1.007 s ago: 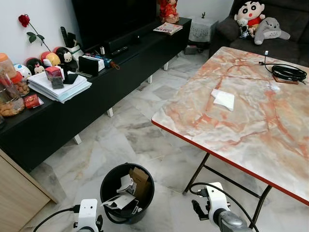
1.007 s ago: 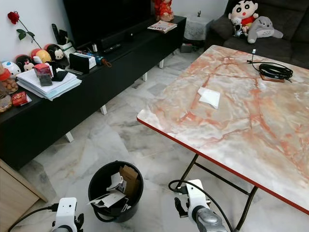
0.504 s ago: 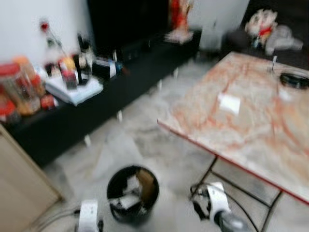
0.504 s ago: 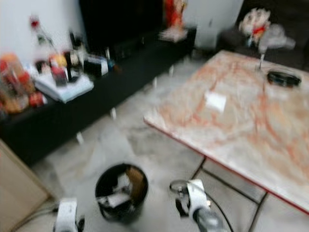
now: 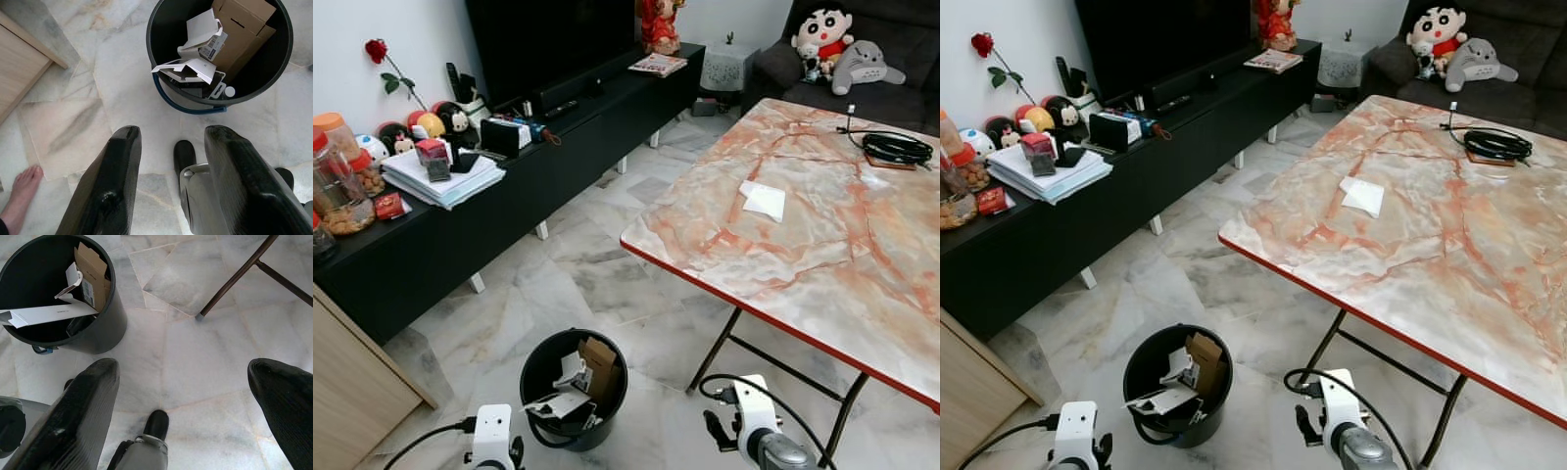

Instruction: Picking trash to rubbish bin

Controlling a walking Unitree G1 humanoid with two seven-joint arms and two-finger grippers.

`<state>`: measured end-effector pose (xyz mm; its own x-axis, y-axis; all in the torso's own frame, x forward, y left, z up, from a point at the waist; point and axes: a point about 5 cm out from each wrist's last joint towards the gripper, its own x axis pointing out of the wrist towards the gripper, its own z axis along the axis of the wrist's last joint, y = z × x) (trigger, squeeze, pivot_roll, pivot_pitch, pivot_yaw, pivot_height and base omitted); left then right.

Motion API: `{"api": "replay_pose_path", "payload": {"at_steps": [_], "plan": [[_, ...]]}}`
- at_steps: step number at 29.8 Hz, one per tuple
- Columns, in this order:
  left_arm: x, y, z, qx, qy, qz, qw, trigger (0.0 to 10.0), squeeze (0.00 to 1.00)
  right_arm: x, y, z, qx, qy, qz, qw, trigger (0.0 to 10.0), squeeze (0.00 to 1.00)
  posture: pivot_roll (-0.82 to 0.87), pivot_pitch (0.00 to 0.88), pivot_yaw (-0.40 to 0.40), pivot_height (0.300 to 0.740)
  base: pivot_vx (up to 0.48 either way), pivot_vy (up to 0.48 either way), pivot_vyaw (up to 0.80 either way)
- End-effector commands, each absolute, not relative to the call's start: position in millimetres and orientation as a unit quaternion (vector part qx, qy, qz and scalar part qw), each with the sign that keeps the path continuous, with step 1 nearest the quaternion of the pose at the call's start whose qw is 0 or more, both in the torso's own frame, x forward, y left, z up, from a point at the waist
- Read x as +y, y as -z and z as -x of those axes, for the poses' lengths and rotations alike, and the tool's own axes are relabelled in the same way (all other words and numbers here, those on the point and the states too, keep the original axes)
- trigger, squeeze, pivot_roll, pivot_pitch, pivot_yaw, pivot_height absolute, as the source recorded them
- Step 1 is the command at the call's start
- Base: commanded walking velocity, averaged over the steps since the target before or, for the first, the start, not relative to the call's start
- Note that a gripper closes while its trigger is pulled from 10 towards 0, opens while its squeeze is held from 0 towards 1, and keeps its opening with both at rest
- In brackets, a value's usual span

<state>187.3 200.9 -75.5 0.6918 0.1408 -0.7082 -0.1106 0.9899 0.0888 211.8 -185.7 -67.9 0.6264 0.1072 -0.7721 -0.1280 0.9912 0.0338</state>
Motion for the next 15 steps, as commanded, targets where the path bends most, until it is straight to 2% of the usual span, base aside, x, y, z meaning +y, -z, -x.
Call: {"api": "replay_pose_path", "payload": {"at_steps": [1,15], "plan": [[203.0,74.3,-188.8,0.382,-0.076,-0.011,0.921,10.0,0.00,-186.3,66.9,-213.3,0.425,-0.065,0.011,0.903,10.0,0.00,-0.04,0.000,-0.028,0.740,0.000,0.000,0.00],[204.4,73.4,-189.6,0.378,-0.076,-0.008,0.923,10.0,0.00,-184.8,66.9,-213.5,0.423,-0.065,0.006,0.904,10.0,0.00,-0.05,0.009,-0.021,0.740,0.000,0.000,0.00]]}}
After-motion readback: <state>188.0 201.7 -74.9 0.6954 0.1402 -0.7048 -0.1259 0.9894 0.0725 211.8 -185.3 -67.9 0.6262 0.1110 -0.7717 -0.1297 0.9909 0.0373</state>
